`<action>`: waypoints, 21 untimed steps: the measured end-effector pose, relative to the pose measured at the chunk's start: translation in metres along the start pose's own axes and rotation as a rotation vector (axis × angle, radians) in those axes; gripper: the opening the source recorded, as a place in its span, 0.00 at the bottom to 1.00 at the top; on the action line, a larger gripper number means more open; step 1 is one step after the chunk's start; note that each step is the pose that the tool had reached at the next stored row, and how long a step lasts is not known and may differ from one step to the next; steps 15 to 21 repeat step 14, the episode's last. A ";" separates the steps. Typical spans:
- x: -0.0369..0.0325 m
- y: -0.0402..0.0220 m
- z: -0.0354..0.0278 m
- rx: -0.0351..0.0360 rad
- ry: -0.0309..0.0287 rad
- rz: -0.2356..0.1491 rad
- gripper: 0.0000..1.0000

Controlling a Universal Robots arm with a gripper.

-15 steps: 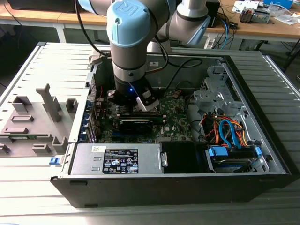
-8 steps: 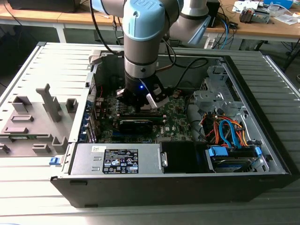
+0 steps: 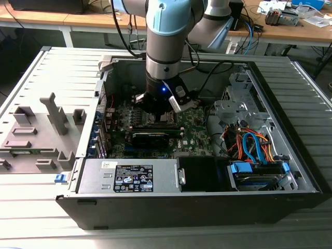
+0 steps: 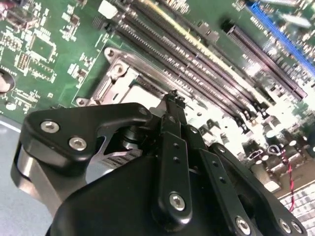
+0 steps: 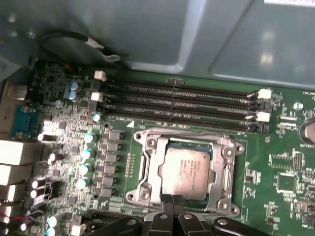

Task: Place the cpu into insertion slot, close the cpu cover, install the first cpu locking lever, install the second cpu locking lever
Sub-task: 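Install the second cpu locking lever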

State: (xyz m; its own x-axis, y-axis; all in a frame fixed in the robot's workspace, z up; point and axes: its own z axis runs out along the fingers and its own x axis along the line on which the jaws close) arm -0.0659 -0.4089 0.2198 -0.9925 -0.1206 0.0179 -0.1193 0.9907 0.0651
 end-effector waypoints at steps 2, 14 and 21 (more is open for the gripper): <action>-0.0004 0.0044 -0.0067 0.0094 0.0013 0.000 0.11; -0.0002 0.0062 -0.0267 0.0100 0.0013 0.000 0.11; -0.0002 0.0062 -0.0267 0.0100 0.0013 0.000 0.11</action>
